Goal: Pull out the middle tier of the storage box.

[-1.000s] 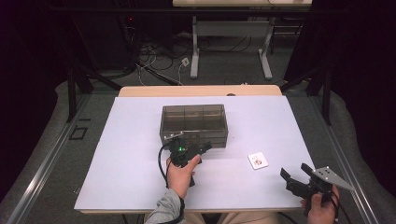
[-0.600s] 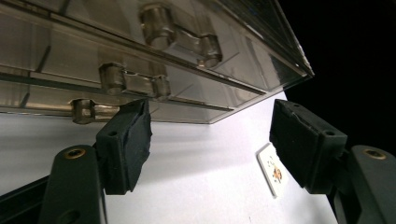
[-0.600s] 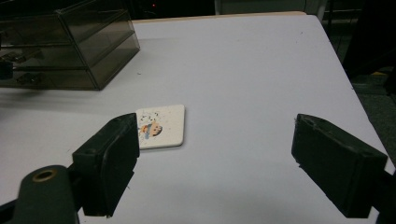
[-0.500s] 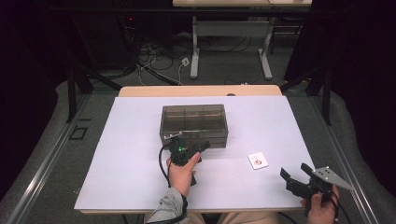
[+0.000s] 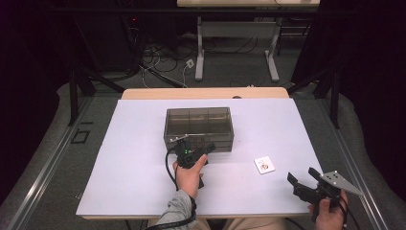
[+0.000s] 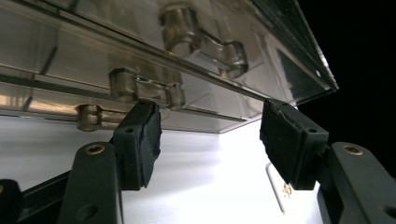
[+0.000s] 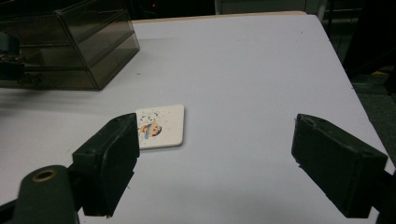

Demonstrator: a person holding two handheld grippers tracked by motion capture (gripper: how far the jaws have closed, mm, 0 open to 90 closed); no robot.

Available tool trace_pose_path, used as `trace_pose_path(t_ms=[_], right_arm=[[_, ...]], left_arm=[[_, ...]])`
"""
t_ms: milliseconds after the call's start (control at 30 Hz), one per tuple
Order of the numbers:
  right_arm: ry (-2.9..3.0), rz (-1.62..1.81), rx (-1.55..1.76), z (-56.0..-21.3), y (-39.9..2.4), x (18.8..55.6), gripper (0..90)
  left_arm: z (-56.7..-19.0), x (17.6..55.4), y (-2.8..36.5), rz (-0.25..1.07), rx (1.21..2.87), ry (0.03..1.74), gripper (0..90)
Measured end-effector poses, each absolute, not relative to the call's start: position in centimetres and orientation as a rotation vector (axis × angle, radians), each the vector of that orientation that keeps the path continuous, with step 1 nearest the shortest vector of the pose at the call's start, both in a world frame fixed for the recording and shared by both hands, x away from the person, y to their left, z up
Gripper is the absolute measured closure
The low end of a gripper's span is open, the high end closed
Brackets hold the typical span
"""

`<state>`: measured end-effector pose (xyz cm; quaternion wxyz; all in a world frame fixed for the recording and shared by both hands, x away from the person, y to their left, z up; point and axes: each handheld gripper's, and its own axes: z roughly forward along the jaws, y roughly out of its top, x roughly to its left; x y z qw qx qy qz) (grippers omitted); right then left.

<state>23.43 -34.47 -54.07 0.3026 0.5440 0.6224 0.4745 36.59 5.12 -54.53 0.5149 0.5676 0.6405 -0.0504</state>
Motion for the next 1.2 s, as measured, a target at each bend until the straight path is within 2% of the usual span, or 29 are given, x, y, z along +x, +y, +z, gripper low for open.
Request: trace_pose_path(t_ms=[833,1200], right_arm=[[1.663,1.255,1.448,-54.07,-34.37,23.44,15.0],[1.673,1.249,1.442,-54.10,-34.38,23.52,15.0]], left_arm=[[-54.88,36.47,5.16,-0.142,1.297,1.567,47.7],[-55.35,36.30,5.15,-0.173,1.197,1.608,58.6]])
